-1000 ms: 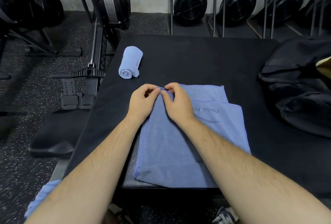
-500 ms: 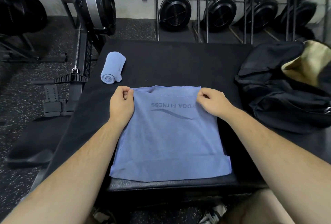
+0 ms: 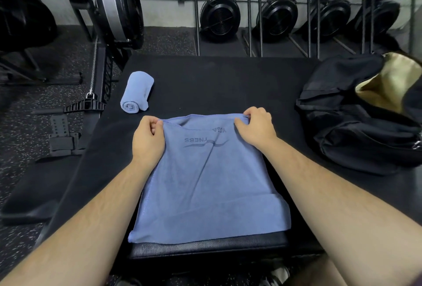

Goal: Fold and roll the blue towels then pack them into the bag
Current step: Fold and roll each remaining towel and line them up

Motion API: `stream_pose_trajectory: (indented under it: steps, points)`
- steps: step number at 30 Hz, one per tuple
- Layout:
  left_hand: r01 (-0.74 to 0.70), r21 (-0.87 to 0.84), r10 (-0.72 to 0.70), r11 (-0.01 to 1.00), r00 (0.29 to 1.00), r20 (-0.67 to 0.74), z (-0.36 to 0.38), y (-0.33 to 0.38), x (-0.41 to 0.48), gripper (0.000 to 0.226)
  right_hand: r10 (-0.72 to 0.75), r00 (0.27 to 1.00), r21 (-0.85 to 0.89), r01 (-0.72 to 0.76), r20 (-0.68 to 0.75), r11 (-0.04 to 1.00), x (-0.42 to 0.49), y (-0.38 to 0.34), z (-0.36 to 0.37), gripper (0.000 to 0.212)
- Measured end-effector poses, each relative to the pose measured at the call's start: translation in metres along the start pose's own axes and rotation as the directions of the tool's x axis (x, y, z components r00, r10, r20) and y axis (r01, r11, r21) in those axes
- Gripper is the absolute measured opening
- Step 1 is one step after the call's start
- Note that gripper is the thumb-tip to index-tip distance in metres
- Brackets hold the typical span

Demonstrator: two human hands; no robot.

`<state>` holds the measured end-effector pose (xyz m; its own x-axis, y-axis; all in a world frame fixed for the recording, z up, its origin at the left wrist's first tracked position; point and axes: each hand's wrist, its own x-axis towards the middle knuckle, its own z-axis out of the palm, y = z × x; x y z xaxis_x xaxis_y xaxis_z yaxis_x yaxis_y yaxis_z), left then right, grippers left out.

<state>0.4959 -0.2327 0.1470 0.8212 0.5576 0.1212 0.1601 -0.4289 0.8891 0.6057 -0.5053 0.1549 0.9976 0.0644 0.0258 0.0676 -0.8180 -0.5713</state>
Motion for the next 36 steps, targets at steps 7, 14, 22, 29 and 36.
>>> stream_pose_trajectory:
  steps: [7,14,22,29,36]
  points:
    - [-0.009,0.01,0.009,1.0,1.0,0.005,0.001,0.001,0.0,0.012,-0.076,0.997,0.064,0.078,-0.02,0.995,-0.006,0.007,-0.006,0.011]
    - [-0.006,-0.075,0.009,0.997,0.999,0.038,-0.012,0.013,-0.008,0.011,0.002,0.997,0.455,0.034,-0.078,0.89,-0.037,-0.01,-0.029,0.007]
    - [-0.243,0.088,0.236,0.966,0.968,0.083,-0.033,0.102,-0.059,0.026,0.06,0.99,0.654,0.038,-0.127,0.755,-0.089,-0.038,-0.056,0.017]
    - [-0.183,-0.201,0.233,0.962,0.935,0.266,-0.006,0.139,-0.123,0.019,-0.019,0.997,0.868,0.079,-0.079,0.49,-0.147,-0.083,-0.073,0.044]
    - [-0.297,-0.166,0.33,0.94,0.916,0.228,-0.025,0.152,-0.143,0.021,-0.059,0.981,0.942,-0.157,0.182,0.296,-0.172,-0.091,-0.094,0.046]
